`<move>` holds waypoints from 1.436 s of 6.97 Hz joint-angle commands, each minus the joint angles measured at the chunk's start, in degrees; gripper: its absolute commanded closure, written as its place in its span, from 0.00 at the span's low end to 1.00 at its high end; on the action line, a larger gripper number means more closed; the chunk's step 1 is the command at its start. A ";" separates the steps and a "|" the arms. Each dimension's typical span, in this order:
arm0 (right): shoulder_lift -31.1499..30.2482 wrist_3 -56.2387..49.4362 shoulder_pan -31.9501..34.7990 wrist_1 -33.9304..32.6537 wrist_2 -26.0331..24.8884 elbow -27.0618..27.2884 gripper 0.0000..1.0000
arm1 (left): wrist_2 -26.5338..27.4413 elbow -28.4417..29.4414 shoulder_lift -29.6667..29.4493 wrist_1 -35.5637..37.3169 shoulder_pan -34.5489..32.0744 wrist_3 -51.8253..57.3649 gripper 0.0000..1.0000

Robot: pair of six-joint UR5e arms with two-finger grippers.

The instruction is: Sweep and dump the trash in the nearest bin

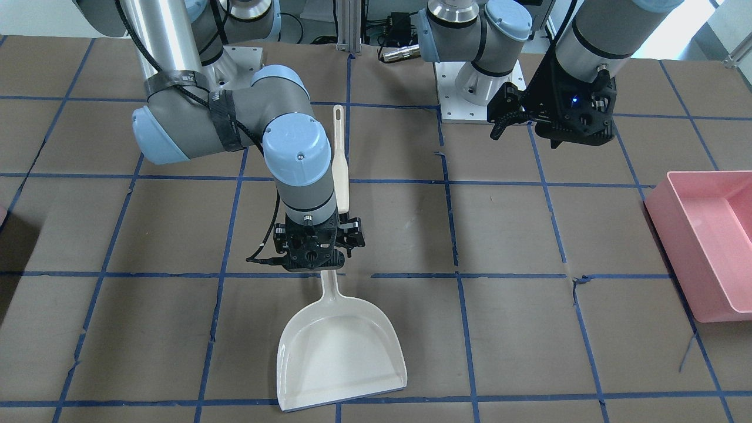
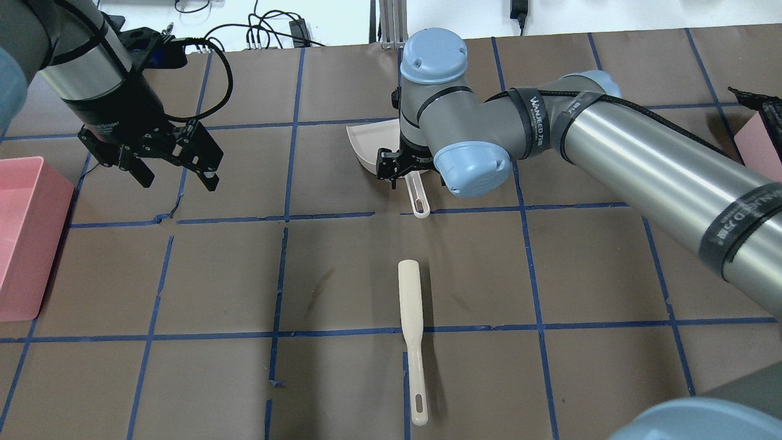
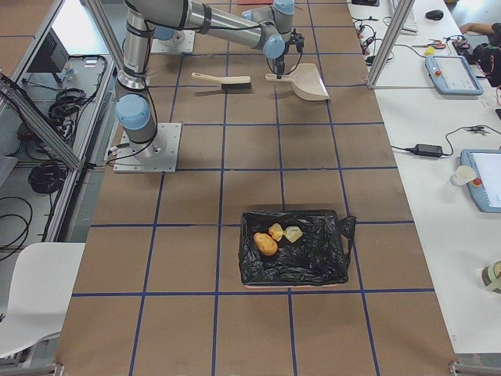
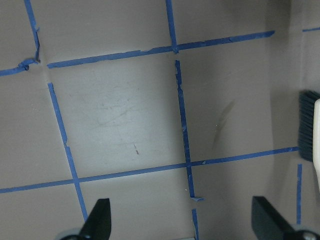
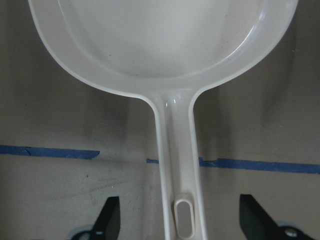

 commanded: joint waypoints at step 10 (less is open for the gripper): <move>-27.27 -8.48 -18.39 27.02 -1.72 0.56 0.00 | 0.08 -0.33 0.52 -0.49 0.01 0.11 0.00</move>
